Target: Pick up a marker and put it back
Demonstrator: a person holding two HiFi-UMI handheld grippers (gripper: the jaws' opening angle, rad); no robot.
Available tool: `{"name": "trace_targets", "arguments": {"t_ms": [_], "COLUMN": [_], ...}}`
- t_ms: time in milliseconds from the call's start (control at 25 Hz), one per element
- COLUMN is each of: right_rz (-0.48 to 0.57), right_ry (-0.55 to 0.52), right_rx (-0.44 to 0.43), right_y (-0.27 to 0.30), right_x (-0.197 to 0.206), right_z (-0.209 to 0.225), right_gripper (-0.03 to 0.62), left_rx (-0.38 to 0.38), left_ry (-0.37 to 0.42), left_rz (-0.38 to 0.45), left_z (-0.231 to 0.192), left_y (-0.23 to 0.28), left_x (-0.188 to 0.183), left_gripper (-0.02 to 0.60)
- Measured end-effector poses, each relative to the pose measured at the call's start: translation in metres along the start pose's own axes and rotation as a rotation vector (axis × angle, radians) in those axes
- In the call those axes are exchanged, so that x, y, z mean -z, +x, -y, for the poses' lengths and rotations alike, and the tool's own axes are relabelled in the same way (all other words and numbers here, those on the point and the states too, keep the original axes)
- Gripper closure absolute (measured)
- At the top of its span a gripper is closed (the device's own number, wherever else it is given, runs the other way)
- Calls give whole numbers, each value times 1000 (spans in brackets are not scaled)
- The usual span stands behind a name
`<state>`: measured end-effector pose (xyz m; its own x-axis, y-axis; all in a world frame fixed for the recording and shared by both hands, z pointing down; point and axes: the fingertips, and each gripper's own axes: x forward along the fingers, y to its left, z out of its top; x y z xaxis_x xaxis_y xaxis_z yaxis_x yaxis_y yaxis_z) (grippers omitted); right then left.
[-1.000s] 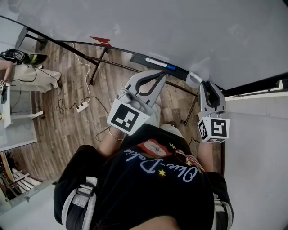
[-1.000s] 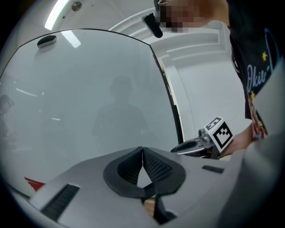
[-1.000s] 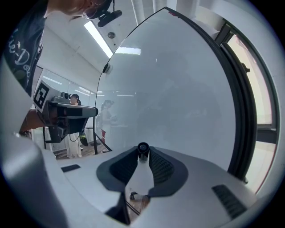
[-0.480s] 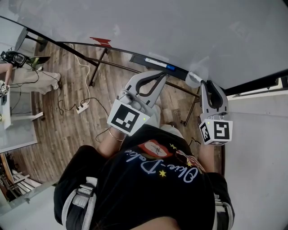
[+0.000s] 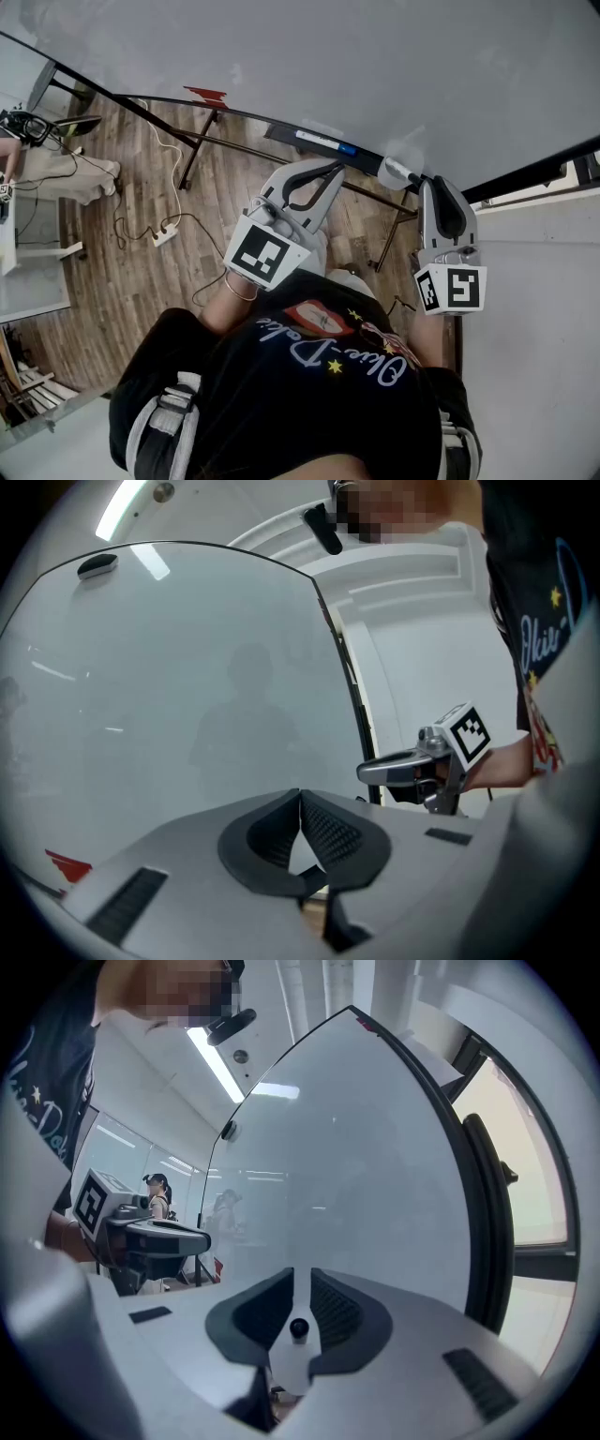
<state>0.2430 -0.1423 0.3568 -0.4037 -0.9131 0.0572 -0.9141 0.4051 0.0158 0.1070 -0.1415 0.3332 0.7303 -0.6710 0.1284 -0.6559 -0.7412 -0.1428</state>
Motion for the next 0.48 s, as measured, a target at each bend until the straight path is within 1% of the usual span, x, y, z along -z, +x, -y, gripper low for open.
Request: {"name": "trace_targets", "arguments": {"t_ms": [120, 200, 480], "right_rz": [8, 18, 34], "right_ry": [1, 2, -13], "right_rx": [1, -6, -33], "right_y": [-6, -10, -21], "right_x": [-6, -11, -26], "right_z": [0, -2, -9], "right_gripper": [541, 559, 588], "left_rx": [8, 12, 14], "left_ry": [-2, -2, -6], "left_rz": [2, 5, 19], "left_z": [4, 6, 13], "left_y": [0, -1, -2], "left_x": [-1, -1, -4], "left_gripper": [578, 578, 578]}}
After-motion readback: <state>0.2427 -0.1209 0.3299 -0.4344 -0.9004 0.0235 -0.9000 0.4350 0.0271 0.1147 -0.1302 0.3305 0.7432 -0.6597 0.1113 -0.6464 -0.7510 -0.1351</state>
